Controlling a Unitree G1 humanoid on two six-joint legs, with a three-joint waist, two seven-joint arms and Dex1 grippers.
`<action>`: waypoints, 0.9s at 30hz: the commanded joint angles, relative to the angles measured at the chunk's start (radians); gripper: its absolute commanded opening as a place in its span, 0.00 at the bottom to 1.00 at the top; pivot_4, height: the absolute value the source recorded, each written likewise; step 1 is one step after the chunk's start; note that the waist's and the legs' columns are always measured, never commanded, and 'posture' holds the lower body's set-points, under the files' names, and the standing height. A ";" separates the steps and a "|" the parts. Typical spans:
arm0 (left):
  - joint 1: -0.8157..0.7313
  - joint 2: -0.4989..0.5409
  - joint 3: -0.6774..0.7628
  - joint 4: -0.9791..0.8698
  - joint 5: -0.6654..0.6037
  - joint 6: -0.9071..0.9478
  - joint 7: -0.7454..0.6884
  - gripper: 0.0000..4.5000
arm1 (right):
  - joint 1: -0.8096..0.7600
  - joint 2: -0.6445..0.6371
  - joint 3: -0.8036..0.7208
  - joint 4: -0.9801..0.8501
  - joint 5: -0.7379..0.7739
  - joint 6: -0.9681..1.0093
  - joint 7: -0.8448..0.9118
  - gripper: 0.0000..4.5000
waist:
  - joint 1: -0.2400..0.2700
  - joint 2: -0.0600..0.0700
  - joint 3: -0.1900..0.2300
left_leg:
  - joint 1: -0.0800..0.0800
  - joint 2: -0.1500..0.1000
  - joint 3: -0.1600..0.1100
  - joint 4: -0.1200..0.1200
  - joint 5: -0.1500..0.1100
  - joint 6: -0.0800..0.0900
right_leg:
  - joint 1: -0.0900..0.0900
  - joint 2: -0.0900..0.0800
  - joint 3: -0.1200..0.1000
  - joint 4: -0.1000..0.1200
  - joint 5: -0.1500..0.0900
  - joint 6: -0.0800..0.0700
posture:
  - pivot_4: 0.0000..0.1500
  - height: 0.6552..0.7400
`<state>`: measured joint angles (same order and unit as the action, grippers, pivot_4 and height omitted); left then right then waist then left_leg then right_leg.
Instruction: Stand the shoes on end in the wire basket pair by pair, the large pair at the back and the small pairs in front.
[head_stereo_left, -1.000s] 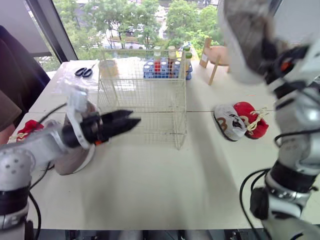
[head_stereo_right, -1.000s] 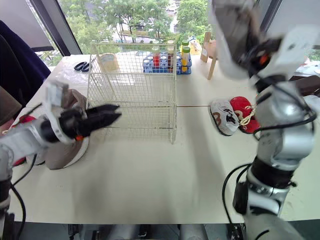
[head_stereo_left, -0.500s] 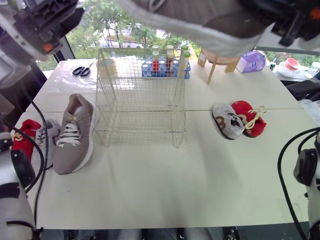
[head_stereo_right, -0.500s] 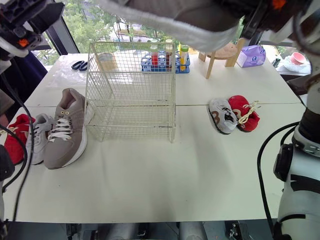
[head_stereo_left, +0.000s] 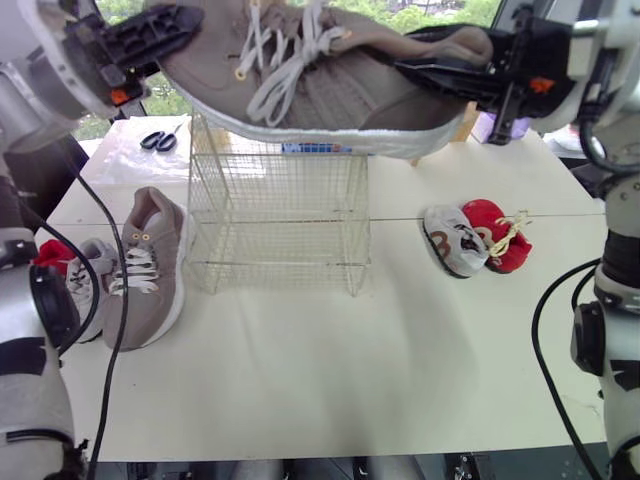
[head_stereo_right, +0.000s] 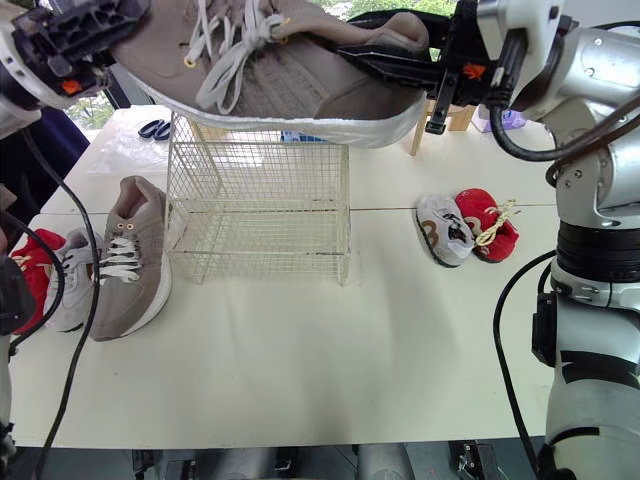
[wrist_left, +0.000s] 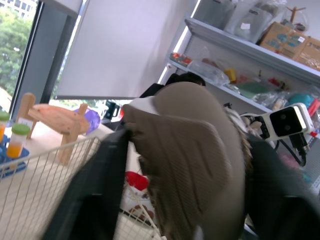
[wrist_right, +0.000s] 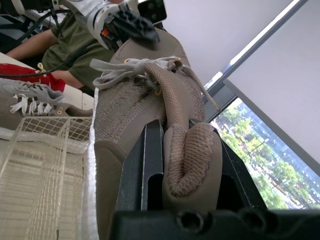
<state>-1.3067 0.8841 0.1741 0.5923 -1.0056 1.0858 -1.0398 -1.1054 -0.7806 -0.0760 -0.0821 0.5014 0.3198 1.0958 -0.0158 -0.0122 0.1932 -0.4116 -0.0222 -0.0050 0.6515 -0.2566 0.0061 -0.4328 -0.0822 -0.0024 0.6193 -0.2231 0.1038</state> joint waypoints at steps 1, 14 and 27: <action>-0.040 -0.005 0.038 -0.029 0.001 0.035 -0.055 0.31 | -0.025 0.003 -0.045 -0.037 0.023 -0.015 -0.022 0.06 | 0.001 0.000 0.000 | 0.000 0.000 0.000 0.000 0.000 0.000 | 0.000 0.000 0.000 0.000 0.000 0.000 | 1.00 1.00; 0.146 -0.278 0.501 -0.322 -0.170 -0.069 0.533 0.11 | 0.005 0.128 -0.306 0.197 0.108 -0.015 -0.347 0.81 | 0.007 -0.002 0.000 | 0.001 -0.002 -0.001 0.002 0.001 -0.002 | -0.001 -0.006 0.000 0.009 0.000 0.000 | 1.00 1.00; 0.311 -0.741 0.462 -0.729 -0.369 -0.384 0.924 0.11 | 0.158 0.684 -0.301 -0.010 0.545 0.234 -0.736 0.99 | -0.002 -0.003 -0.001 | 0.001 -0.002 0.003 -0.001 0.006 -0.011 | -0.007 -0.007 0.001 0.014 0.001 0.001 | 1.00 1.00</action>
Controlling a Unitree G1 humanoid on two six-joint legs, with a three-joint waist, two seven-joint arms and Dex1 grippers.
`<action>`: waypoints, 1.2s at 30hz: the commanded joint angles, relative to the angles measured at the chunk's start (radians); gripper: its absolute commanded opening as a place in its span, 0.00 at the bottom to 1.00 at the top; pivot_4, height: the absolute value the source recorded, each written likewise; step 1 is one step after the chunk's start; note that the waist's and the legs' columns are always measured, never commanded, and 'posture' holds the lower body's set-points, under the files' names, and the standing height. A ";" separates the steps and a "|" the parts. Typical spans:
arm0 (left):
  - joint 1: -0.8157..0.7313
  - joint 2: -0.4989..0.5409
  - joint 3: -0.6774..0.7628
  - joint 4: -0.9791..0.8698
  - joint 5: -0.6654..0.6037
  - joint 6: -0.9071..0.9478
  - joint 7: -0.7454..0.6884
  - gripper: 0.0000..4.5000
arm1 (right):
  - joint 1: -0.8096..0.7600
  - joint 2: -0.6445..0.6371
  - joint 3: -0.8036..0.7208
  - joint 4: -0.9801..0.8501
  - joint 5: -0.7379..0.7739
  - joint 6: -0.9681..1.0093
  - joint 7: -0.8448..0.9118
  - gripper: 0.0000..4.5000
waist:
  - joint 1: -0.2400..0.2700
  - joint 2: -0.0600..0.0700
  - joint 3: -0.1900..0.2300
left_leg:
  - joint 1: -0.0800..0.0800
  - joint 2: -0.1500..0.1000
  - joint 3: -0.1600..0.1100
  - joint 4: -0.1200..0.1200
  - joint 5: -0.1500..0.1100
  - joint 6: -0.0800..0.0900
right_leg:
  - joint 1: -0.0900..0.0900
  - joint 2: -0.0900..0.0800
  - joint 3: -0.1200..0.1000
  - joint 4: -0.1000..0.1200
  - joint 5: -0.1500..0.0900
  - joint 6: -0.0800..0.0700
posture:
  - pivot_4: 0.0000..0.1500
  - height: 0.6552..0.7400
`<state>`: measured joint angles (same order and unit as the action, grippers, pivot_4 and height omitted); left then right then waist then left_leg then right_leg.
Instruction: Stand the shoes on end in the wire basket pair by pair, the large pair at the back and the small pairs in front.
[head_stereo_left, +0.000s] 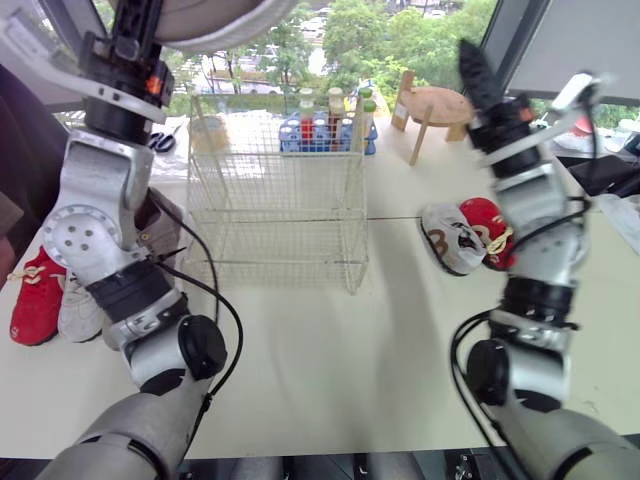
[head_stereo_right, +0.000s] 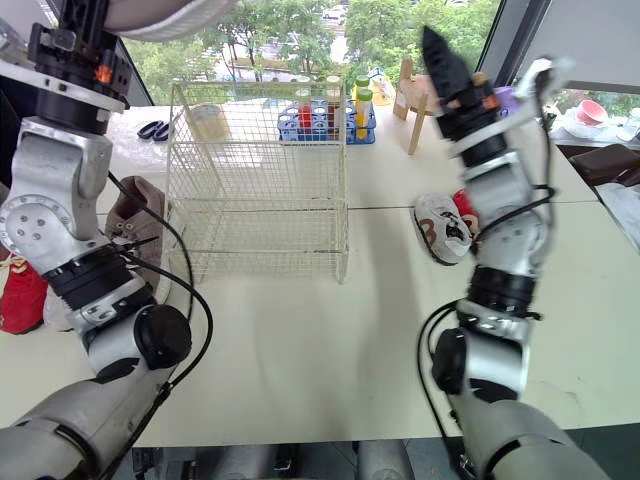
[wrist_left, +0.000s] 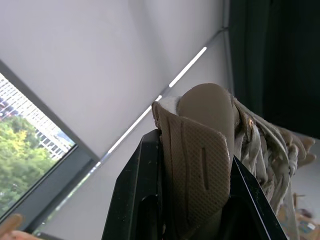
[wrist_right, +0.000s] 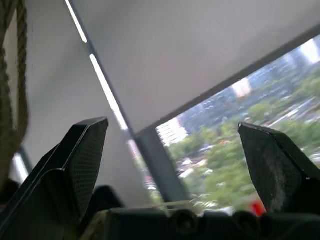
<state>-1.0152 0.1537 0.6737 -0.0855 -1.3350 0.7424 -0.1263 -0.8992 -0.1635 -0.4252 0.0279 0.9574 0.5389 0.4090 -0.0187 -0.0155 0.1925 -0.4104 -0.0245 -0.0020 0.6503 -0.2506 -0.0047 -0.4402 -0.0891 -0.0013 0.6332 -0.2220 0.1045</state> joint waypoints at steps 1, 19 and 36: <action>0.030 -0.014 -0.053 -0.058 -0.044 -0.047 0.011 0.11 | -0.052 0.095 0.063 -0.131 0.098 0.016 -0.066 0.99 | 0.002 0.000 0.000 | 0.000 0.000 0.000 0.000 0.000 0.000 | 0.000 0.001 0.000 0.000 0.000 0.000 | 1.00 1.00; 0.207 -0.034 -0.247 -0.092 -0.021 -0.112 -0.002 0.11 | -0.083 0.168 0.155 -0.139 0.121 0.000 -0.095 0.99 | 0.003 0.000 0.000 | 0.000 -0.001 -0.003 0.004 -0.002 0.004 | 0.006 0.003 -0.001 -0.003 0.000 0.000 | 1.00 1.00; 0.358 0.076 -0.283 -0.242 -0.042 -0.080 0.082 0.98 | -0.128 0.146 0.132 -0.071 0.034 -0.146 -0.037 0.35 | 0.004 0.000 0.000 | 0.001 0.000 -0.004 0.003 -0.002 0.004 | 0.005 0.003 -0.001 -0.003 0.000 0.000 | 1.00 1.00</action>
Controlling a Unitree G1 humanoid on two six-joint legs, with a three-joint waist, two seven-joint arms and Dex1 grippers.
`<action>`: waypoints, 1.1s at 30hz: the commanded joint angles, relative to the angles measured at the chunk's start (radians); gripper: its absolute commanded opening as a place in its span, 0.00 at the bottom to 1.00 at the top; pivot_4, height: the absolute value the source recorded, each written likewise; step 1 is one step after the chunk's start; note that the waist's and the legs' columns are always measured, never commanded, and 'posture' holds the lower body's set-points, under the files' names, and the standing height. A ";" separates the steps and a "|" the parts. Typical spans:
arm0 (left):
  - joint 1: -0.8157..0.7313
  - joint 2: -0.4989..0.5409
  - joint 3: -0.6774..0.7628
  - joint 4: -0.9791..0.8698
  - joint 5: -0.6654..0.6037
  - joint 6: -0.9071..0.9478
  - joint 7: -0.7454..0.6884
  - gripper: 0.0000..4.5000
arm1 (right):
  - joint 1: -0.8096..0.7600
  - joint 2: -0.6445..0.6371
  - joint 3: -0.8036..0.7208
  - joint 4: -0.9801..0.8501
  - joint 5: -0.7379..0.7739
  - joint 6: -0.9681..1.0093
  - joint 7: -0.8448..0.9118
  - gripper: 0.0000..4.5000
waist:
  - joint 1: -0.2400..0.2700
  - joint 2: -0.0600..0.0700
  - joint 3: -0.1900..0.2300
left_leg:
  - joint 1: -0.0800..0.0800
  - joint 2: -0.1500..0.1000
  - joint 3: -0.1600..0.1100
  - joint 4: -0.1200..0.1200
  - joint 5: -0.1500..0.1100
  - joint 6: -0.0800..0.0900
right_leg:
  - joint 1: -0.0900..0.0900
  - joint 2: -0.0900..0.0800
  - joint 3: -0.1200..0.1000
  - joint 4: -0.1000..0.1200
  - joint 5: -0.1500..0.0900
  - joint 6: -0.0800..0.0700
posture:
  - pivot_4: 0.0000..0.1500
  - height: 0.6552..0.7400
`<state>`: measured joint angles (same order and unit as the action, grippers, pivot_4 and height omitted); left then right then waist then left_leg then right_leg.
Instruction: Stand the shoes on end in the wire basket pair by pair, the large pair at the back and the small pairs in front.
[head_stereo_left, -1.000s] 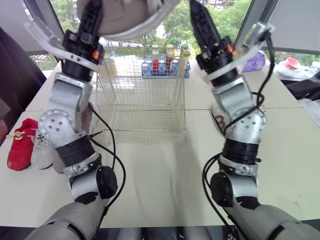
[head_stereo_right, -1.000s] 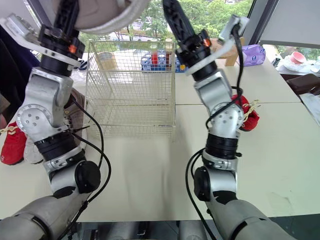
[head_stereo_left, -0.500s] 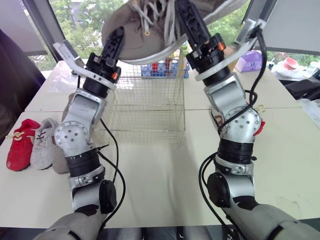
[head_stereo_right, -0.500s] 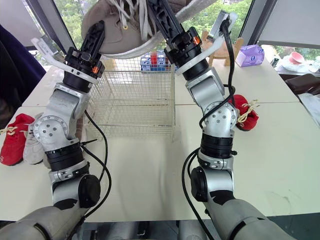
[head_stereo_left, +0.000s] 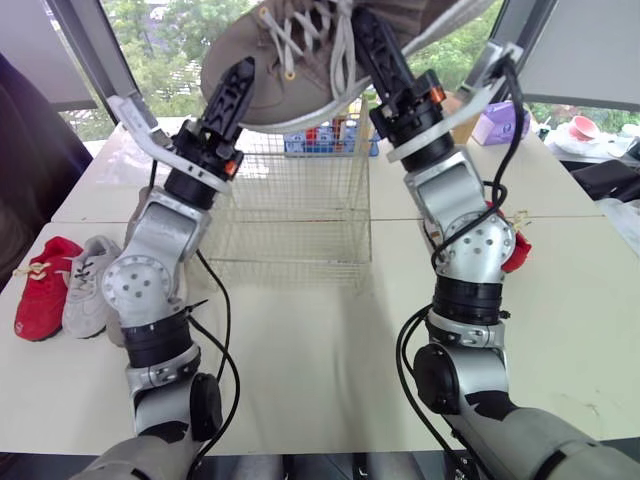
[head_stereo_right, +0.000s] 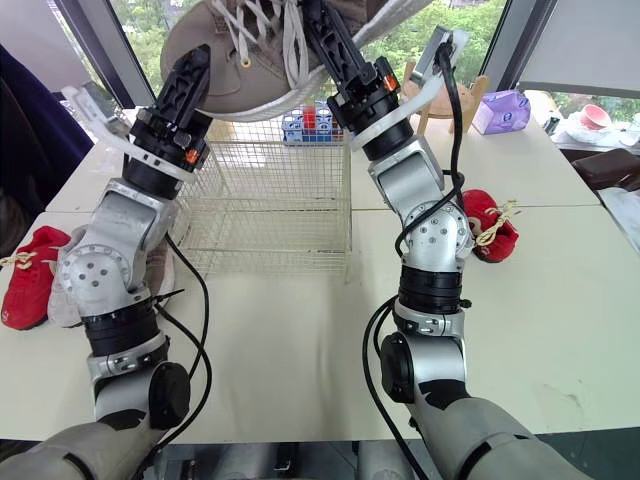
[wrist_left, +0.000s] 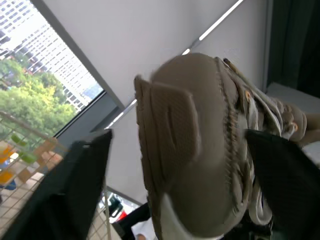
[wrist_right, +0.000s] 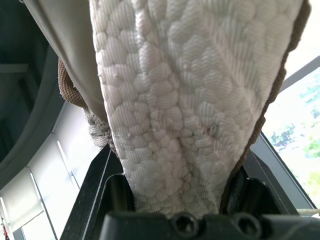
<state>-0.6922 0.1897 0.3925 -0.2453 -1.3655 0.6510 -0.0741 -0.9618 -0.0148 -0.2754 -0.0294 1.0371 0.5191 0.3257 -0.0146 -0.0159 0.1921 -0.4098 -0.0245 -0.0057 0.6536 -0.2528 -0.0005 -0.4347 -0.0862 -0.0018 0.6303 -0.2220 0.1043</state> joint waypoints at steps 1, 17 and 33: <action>0.062 0.063 -0.003 -0.107 -0.016 0.022 0.040 0.98 | -0.085 -0.019 -0.024 0.009 -0.065 -0.147 0.056 0.35 | -0.001 0.000 0.000 | 0.000 0.000 0.000 0.000 0.000 0.000 | 0.000 0.000 0.000 0.000 0.000 0.000 | 1.00 1.00; 0.565 0.389 -0.013 -0.602 -0.012 0.073 0.201 0.98 | -0.597 -0.477 0.166 0.928 -0.544 -0.462 0.886 0.35 | -0.003 0.000 0.001 | 0.001 0.000 0.001 -0.003 0.000 0.000 | 0.000 -0.001 0.001 -0.003 -0.001 -0.001 | 1.00 1.00; 0.682 0.316 -0.140 -0.554 0.068 -0.037 0.202 0.98 | -0.653 -0.405 0.215 1.307 -0.849 -0.677 0.908 0.35 | 0.004 0.000 0.001 | 0.001 0.000 0.001 -0.004 0.000 -0.001 | 0.002 -0.002 0.001 -0.006 -0.002 -0.006 | 1.00 1.00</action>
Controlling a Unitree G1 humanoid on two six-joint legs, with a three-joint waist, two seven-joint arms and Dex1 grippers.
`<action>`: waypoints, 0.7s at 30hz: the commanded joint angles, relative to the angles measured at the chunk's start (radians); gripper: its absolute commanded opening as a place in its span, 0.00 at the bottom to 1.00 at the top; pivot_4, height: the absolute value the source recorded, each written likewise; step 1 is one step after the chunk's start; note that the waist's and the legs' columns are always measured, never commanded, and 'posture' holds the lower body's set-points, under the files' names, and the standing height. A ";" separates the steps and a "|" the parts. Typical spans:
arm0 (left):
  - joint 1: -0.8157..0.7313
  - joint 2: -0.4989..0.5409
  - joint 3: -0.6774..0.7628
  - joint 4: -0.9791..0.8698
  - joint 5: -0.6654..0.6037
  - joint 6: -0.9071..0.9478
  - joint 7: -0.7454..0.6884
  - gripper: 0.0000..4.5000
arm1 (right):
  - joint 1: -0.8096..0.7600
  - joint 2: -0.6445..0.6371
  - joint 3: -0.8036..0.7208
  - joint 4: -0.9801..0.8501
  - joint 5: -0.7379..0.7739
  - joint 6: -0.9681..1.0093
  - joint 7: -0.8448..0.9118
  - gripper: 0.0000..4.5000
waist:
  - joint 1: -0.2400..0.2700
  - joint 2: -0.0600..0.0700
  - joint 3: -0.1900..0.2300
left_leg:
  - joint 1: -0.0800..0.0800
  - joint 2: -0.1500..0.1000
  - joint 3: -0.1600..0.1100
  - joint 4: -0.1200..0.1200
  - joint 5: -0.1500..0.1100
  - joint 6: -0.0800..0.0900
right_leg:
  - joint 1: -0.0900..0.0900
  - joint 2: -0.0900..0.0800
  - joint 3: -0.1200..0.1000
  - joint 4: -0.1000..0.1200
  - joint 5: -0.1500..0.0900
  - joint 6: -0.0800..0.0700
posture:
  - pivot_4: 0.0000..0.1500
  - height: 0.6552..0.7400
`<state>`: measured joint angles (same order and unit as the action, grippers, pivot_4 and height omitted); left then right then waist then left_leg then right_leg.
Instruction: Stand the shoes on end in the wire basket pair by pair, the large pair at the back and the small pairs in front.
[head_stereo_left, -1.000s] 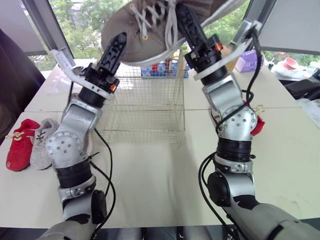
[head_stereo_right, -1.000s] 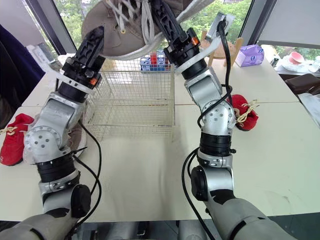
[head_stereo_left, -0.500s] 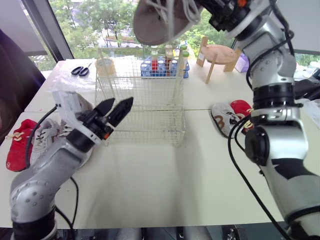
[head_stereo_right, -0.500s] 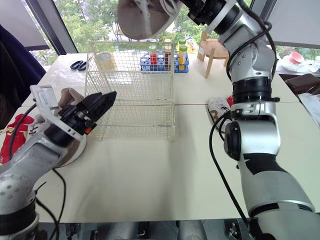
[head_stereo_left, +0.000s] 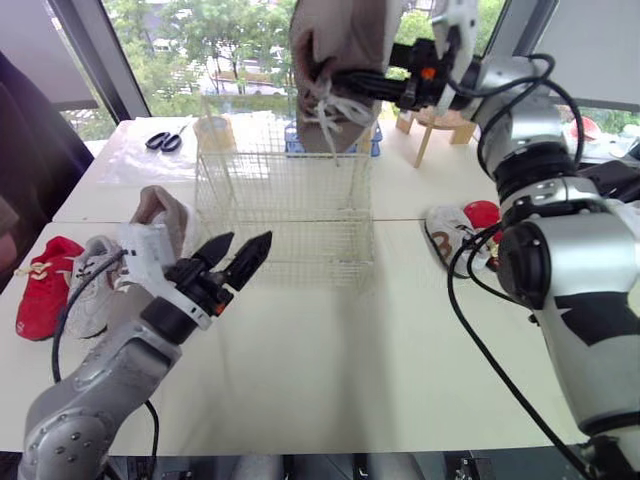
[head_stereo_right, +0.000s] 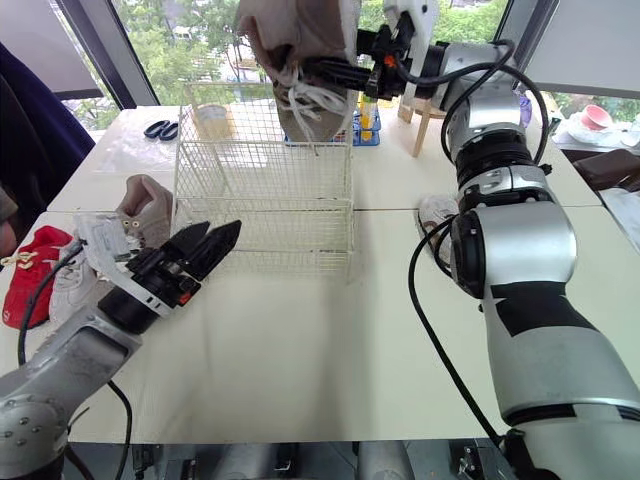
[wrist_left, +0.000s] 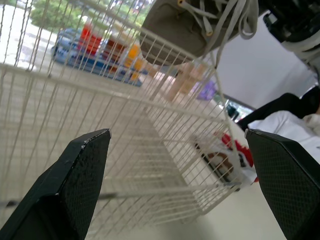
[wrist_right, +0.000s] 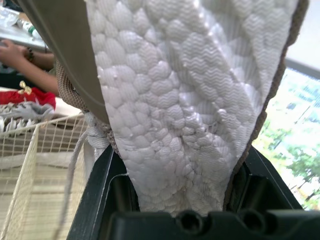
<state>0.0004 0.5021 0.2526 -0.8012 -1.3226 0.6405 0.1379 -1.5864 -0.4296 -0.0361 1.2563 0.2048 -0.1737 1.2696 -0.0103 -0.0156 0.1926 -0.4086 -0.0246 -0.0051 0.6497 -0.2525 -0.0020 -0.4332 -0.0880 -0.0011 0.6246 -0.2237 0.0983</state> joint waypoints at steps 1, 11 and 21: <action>-0.017 0.005 -0.003 0.011 0.035 -0.026 -0.011 0.98 | -0.029 0.015 -0.020 0.029 -0.033 0.017 -0.045 0.35 | -0.002 0.000 0.000 | 0.000 0.000 0.000 0.000 0.000 0.000 | 0.000 0.000 0.000 -0.001 0.000 -0.001 | 1.00 1.00; -0.032 -0.025 -0.030 0.030 0.096 -0.027 0.005 1.00 | -0.053 0.036 -0.052 0.064 -0.091 0.040 -0.136 0.88 | -0.003 0.000 0.000 | 0.000 0.000 0.000 -0.001 0.000 0.000 | 0.000 0.000 0.000 -0.003 0.001 -0.001 | 1.00 1.00; -0.040 -0.038 -0.045 0.048 0.131 -0.017 -0.007 1.00 | -0.101 -0.028 -0.095 0.051 -0.088 0.087 -0.063 0.99 | -0.004 0.000 0.000 | -0.001 0.000 0.000 -0.002 0.000 0.000 | 0.000 0.000 -0.001 -0.004 0.001 -0.001 | 1.00 1.00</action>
<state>-0.0247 0.4663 0.2101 -0.7441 -1.2052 0.6392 0.1387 -1.6173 -0.4263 -0.0969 1.3393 0.0999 -0.0921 1.1840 -0.0138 -0.0152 0.1928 -0.4093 -0.0245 -0.0048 0.6481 -0.2524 -0.0022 -0.4333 -0.0877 -0.0016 0.6206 -0.2225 0.0974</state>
